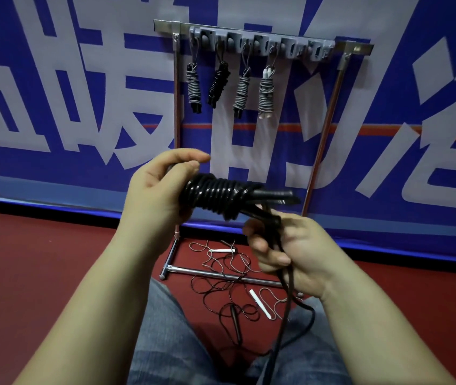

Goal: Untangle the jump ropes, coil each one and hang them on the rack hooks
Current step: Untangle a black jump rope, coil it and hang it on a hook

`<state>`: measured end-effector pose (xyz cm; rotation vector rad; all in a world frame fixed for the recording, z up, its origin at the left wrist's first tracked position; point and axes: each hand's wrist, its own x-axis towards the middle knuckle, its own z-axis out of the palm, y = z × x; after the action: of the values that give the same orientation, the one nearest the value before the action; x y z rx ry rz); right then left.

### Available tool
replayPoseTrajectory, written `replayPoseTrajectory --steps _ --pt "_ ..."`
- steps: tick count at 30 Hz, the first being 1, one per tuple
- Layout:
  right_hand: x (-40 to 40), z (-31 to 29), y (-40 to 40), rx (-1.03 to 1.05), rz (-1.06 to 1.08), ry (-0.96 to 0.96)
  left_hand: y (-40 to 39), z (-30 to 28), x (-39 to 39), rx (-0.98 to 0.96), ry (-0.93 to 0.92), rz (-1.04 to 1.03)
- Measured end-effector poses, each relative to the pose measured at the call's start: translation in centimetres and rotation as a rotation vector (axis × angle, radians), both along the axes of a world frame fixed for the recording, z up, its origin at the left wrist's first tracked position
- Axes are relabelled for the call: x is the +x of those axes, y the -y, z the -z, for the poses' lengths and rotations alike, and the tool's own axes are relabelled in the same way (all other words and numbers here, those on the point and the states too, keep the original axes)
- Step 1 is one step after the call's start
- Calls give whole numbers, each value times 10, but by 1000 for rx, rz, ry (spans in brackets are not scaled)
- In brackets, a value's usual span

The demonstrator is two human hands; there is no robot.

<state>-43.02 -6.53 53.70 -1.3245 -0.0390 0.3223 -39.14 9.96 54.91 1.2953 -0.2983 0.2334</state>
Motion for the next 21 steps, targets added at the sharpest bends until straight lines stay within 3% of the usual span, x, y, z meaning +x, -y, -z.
replayPoseTrajectory --steps 3,7,12,17,21 --pt "0 5 -6 21 11 -36 1 3 3 -119 -84 -31" --pt "-5 6 -22 -39 -80 -23 10 1 1 -204 -207 183" --pt "-7 1 -29 -170 102 93 15 3 0 -260 -264 232" --pt "-3 4 -31 -307 268 167 17 5 2 -241 -188 -34" --pt "-6 7 -27 -587 231 321 9 11 11 -96 -51 -311"
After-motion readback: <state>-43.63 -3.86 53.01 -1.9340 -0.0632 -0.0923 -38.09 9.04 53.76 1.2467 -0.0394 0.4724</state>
